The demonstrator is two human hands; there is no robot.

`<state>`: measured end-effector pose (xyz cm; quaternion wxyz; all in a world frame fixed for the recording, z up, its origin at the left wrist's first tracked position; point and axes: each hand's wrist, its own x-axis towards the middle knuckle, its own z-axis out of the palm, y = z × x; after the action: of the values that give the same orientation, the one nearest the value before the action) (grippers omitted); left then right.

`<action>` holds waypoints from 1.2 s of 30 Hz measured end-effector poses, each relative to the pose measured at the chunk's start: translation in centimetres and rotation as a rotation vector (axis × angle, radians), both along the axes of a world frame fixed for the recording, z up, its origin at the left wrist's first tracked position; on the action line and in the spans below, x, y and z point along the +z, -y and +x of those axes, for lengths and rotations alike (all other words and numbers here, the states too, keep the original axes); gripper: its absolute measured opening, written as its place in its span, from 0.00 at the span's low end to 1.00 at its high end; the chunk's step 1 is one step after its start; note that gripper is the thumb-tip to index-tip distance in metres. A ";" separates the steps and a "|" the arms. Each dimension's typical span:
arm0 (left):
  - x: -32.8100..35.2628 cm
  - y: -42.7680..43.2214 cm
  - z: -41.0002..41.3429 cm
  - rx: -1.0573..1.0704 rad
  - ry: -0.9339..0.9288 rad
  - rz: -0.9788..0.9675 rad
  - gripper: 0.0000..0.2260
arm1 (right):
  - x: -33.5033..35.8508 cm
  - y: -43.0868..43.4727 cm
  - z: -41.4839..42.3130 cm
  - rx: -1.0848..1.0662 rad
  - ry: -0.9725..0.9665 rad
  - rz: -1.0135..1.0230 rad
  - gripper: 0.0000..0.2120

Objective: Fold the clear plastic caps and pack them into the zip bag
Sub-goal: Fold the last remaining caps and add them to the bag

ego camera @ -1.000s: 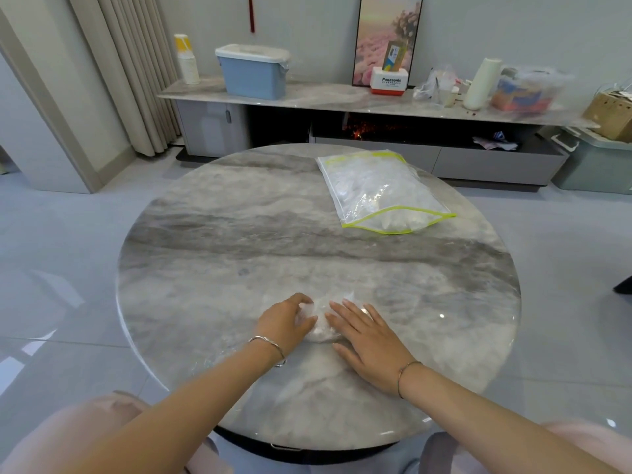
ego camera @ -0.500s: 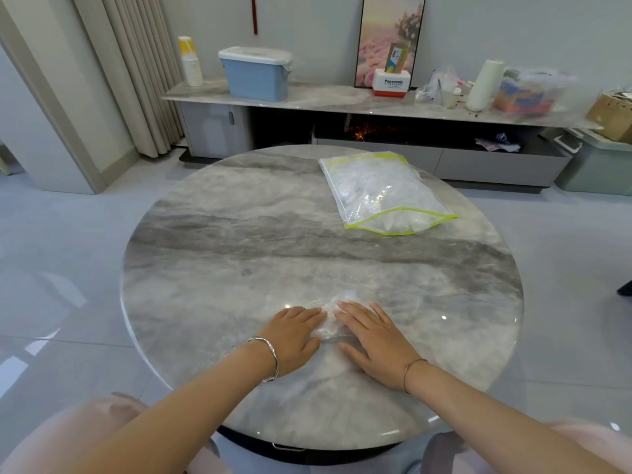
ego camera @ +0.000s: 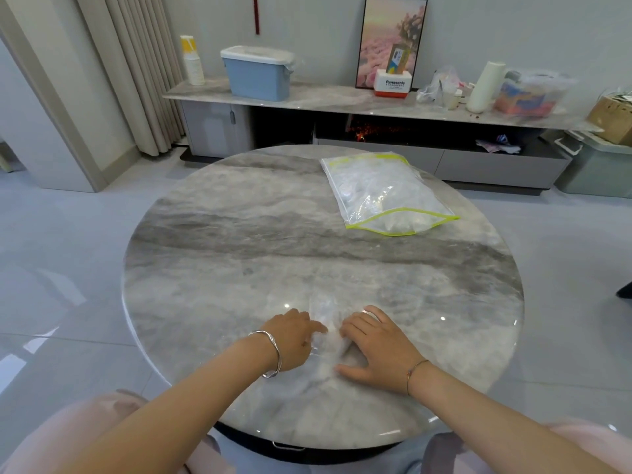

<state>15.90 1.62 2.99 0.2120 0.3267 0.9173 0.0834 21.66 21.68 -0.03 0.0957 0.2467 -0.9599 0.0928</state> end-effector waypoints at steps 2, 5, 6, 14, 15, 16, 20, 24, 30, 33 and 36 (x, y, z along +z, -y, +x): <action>0.0 0.0 0.3 -0.040 -0.085 0.022 0.21 | -0.2 0.0 0.0 -0.003 -0.025 0.030 0.24; -0.1 0.2 0.4 -0.137 -0.271 0.064 0.19 | -0.4 0.2 0.0 -0.015 -0.061 0.027 0.20; -0.2 0.3 0.3 -0.179 -0.306 0.052 0.19 | -0.4 0.3 -0.1 -0.024 -0.079 0.007 0.17; -1.5 -0.5 -0.2 -0.105 -0.371 0.099 0.20 | -0.6 0.2 -0.6 -0.289 0.030 -0.302 0.22; -1.6 -0.7 -0.3 -0.051 -0.364 0.150 0.18 | -0.6 0.2 -0.8 -0.344 0.082 -0.371 0.24; -1.6 -0.9 -0.4 0.006 -0.355 0.191 0.16 | -0.7 0.2 -0.9 -0.397 0.120 -0.434 0.24; -1.7 -1.6 -0.8 0.174 -0.305 0.246 0.13 | -0.5 0.3 -1.5 -0.561 0.234 -0.563 0.11; -2.0 -1.8 -1.2 0.243 -0.247 0.265 0.09 | -0.1 0.4 -1.7 -0.635 0.265 -0.530 0.15; -2.0 -1.7 -1.4 0.078 -0.372 0.334 0.16 | 0.1 0.3 -2.2 -0.708 0.301 -0.451 0.17; -1.8 -1.5 -1.6 -0.053 -0.356 0.367 0.14 | 0.3 0.4 -2.5 -0.730 0.329 -0.461 0.17; -1.9 -1.4 -1.6 -0.097 -0.286 0.334 0.12 | 0.3 0.2 -2.8 -0.730 0.348 -0.539 0.16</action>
<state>14.34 2.98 1.09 0.0263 0.4096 0.8947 0.1765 18.90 21.50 0.31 0.0207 -0.1587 -0.9274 0.3381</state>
